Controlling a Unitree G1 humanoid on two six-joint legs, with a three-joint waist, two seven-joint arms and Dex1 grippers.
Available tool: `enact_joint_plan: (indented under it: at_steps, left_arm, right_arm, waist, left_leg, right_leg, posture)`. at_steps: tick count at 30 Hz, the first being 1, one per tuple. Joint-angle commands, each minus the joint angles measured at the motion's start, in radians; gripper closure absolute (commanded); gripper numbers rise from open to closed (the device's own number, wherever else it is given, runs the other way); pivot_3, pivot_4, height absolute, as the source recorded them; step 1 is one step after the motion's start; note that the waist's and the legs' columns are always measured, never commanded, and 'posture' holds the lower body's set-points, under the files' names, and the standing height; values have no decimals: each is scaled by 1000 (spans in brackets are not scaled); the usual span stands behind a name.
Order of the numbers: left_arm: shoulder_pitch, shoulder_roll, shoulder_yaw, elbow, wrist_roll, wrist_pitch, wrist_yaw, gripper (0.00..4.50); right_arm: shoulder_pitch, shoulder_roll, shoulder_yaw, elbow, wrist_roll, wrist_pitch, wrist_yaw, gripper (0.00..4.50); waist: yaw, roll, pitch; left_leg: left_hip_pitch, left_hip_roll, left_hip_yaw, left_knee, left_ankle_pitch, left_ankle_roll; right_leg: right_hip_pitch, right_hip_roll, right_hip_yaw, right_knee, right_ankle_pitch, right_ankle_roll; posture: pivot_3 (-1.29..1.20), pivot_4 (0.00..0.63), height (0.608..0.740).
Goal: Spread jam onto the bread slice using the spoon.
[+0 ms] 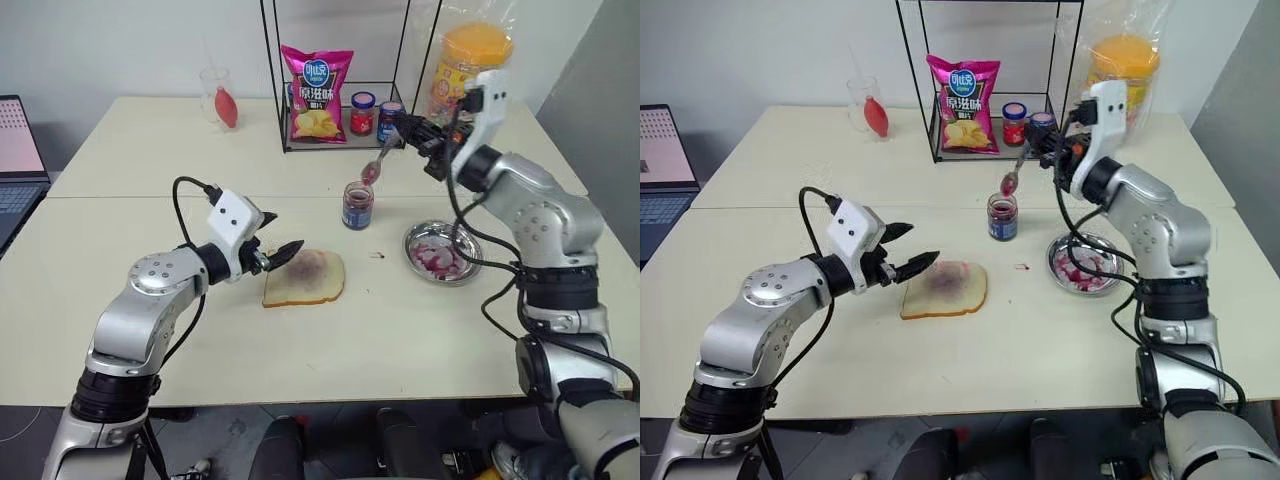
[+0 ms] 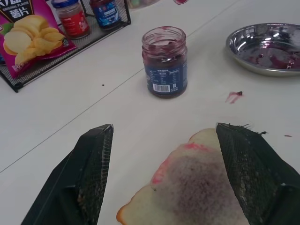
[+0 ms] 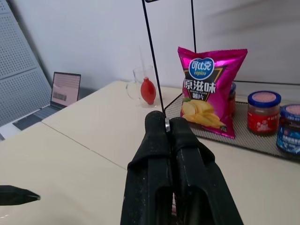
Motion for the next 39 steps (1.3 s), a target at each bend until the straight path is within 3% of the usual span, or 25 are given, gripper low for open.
enact_joint_plan:
  at_steps: [1,23,39]
  left_arm:
    - [-3,-6,27,-39,4,4,24,869]
    - [18,9,19,-61,-39,28,-26,869]
    - [5,2,27,-42,-41,23,-37,869]
  right_arm:
    - [-51,15,34,72,-79,-111,65,4430]
    - [-105,124,117,469,-371,-467,130,4430]
    - [-129,175,-33,447,-271,-247,58,4430]
  waist:
    - [-1,0,0]
    - [-3,0,0]
    - [-3,0,0]
  left_leg:
    - [0,0,0,0,0,0]
    - [0,0,0,0,0,0]
    - [0,0,-1,0,0,0]
  right_leg:
    - [0,0,0,0,0,0]
    - [-1,0,0,1,0,-1]
    - [-1,0,0,2,0,-1]
  posture:
    - [0,150,740]
    - [0,150,740]
    - [0,150,740]
